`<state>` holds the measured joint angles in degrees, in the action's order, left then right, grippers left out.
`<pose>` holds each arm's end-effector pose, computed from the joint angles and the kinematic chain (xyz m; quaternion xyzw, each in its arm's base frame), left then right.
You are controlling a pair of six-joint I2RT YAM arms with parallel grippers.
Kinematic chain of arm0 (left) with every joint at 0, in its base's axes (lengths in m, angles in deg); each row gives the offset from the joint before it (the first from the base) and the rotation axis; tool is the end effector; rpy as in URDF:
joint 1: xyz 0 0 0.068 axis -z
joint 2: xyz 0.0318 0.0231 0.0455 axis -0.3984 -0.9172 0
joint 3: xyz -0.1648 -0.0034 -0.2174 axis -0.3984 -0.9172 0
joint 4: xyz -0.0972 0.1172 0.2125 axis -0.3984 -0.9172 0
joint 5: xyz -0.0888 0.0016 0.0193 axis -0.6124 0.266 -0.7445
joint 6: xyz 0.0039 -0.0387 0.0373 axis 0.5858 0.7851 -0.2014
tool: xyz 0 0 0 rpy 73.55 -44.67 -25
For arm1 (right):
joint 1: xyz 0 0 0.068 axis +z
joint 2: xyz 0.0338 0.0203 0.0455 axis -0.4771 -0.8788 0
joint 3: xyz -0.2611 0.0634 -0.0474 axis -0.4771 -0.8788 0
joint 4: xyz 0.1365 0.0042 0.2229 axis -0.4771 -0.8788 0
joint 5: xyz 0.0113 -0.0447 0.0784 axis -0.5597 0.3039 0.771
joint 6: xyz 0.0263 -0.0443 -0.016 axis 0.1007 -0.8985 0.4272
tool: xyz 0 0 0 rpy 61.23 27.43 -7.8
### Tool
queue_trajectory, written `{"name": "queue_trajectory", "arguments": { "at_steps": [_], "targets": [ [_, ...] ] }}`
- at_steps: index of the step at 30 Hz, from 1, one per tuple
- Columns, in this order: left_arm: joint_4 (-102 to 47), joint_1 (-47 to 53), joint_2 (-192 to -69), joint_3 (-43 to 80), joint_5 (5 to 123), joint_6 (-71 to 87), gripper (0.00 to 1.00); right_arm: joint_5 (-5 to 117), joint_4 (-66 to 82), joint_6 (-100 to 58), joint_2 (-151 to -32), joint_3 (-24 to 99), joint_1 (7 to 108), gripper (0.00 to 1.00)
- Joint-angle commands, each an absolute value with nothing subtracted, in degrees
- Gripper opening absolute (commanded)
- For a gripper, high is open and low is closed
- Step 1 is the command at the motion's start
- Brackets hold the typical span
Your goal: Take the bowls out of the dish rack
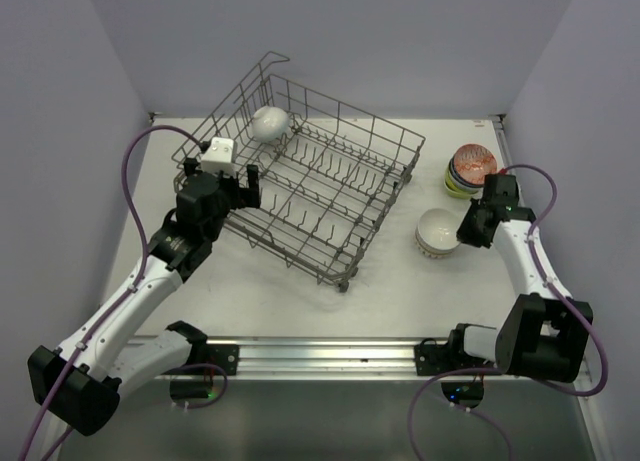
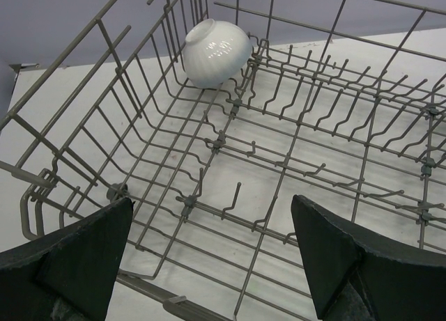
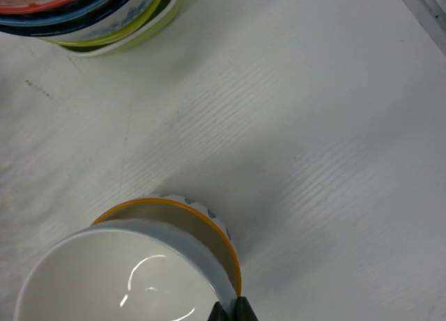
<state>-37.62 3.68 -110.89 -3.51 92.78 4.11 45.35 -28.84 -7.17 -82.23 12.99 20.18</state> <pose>0.2051 -0.0913 0.3411 0.0237 0.7824 -0.0491 0.6204 0.2426 -0.0370 0.2397 0.2469 0.9301 0.0082 0.2719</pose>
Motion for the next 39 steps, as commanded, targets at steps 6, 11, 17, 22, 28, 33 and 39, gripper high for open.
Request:
{"name": "queue_trajectory", "arguments": {
  "at_steps": [6,11,17,22,28,33,39],
  "targets": [
    [-35.87,4.21,-110.98,-3.66,92.49,3.26,1.0,47.17,-29.09,-6.87,-81.26,11.47,20.23,0.0],
    [-35.78,4.3,-110.8,-3.66,92.31,3.17,1.0,47.08,-29.09,-6.96,-81.61,11.21,20.23,0.0],
    [-35.87,4.56,-110.89,-3.66,92.31,3.08,1.0,45.51,-27.6,-6.44,-81.97,10.24,20.23,0.0],
    [-35.78,4.65,-110.8,-3.66,92.66,2.99,1.0,44.71,-26.63,-6.26,-81.97,9.8,20.23,0.01],
    [-35.78,4.65,-110.89,-3.66,92.66,2.9,1.0,45.15,-26.28,-6.34,-81.79,9.62,20.23,0.42],
    [-35.7,4.74,-111.24,-3.74,93.19,2.55,1.0,45.15,-28.12,-6.26,-80.12,10.85,20.32,0.61],
    [-35.17,4.74,-111.33,-3.83,93.63,2.02,1.0,45.85,-29.88,-5.91,-76.69,14.1,20.32,0.75]
  ]
}}
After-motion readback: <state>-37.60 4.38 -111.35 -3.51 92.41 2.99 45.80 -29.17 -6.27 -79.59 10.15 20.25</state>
